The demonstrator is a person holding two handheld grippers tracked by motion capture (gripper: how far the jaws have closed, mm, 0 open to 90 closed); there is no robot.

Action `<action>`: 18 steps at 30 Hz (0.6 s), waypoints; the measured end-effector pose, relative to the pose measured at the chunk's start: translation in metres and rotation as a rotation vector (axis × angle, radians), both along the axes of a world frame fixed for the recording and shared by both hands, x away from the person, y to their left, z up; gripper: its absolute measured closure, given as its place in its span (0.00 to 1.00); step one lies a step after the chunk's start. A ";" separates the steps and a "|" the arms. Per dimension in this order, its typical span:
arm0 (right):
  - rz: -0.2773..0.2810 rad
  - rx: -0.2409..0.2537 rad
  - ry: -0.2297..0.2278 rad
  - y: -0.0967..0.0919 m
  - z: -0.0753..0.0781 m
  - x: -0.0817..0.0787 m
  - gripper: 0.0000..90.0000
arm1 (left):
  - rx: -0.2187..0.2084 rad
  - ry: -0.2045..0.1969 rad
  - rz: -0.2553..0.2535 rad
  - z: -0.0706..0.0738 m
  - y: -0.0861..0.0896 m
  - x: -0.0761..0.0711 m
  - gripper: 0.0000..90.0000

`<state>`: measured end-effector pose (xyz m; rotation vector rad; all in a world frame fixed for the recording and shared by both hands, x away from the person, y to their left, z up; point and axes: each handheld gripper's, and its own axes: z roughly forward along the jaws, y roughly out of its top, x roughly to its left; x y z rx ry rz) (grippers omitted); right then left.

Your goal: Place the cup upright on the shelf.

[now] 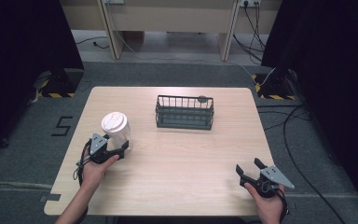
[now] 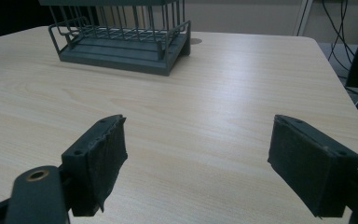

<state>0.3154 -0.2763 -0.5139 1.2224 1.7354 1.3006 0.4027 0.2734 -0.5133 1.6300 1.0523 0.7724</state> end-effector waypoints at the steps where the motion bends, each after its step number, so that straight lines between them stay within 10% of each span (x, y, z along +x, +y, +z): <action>1: 0.000 0.000 0.000 0.000 0.000 0.000 0.22 | 0.000 0.000 0.000 0.000 0.000 0.000 0.16; 18: 0.004 0.005 0.013 0.000 0.000 0.001 0.22 | -0.007 -0.017 -0.001 -0.002 0.000 0.004 0.20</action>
